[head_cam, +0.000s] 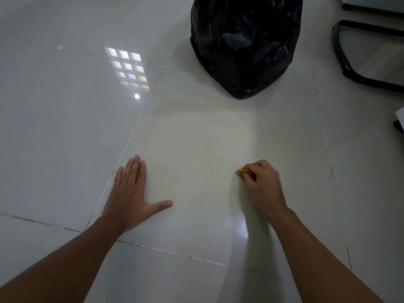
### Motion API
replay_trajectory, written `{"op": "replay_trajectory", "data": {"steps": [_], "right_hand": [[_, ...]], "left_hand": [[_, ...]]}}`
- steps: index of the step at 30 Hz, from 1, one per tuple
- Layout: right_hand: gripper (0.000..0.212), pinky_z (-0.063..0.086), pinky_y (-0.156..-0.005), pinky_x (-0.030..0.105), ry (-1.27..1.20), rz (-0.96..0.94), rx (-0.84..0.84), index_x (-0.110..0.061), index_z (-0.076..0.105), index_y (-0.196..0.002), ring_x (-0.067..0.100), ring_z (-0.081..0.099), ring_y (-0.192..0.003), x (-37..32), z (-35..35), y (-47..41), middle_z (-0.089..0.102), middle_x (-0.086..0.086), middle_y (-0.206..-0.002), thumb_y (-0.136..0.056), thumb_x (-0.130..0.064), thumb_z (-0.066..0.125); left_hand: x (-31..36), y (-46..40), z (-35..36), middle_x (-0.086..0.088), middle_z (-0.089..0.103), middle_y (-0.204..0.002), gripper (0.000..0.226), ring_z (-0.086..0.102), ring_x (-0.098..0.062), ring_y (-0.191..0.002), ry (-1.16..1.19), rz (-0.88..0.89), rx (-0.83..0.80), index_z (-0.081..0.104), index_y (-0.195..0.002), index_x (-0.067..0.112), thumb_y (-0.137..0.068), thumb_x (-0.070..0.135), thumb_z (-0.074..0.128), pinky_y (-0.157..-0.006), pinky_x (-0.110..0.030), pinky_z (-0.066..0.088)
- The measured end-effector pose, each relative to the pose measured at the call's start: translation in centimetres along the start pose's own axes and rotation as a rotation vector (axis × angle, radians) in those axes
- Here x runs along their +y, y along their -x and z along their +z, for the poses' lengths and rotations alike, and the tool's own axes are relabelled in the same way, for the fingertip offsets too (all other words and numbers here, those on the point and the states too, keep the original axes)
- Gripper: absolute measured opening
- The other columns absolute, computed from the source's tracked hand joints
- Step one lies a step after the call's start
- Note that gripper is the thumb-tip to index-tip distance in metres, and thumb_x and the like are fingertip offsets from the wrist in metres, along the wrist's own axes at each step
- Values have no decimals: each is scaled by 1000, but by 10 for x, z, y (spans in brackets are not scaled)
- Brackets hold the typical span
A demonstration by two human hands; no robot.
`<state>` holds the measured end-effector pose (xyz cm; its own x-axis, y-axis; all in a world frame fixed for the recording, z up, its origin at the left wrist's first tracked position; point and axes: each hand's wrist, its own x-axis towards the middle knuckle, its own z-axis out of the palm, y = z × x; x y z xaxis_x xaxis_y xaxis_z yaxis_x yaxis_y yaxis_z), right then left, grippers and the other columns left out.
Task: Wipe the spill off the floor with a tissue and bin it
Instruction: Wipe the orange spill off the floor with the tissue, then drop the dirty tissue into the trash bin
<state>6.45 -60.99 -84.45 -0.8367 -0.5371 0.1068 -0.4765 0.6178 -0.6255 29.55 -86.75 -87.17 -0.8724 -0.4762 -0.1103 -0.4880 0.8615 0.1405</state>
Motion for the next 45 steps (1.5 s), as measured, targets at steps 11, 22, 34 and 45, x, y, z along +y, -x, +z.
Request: {"op": "replay_trajectory", "data": {"steps": [11, 22, 34, 45], "right_hand": [[20, 42, -72, 4, -113, 175, 185, -14, 73, -103, 5, 61, -80, 19, -15, -4, 68, -3, -95, -84, -8, 70], [17, 43, -75, 5, -94, 42, 74, -18, 73, -96, 1, 61, -82, 4, -6, -5, 66, -8, -90, -84, -7, 70], [19, 43, -67, 11, -59, 13, 51, -14, 70, -99, 7, 59, -72, -14, -27, -73, 65, -4, -84, -81, -13, 74], [18, 49, -76, 18, -25, 6, 71, -12, 73, -100, 10, 57, -75, -76, -128, -187, 62, 4, -93, -82, -9, 72]], "left_hand": [[-1, 0, 2, -19, 9, -166, 134, 5, -29, -155, 2, 11, -7, 14, -155, -2, -69, 99, 28, -124, -52, 10], [-3, -3, -11, -13, -9, -167, 133, -15, -20, -153, 58, 53, -50, 1, -158, 4, -68, 100, 17, -124, -36, -9], [62, -91, -95, 7, 32, -161, 95, 47, -20, -137, 72, 187, -85, 25, -156, 25, -80, 81, 23, -109, -36, 39], [142, -201, -225, 4, 53, -143, 53, 53, -18, -126, 118, 266, 27, 47, -142, 21, -99, 52, 49, -99, -37, 45]]}}
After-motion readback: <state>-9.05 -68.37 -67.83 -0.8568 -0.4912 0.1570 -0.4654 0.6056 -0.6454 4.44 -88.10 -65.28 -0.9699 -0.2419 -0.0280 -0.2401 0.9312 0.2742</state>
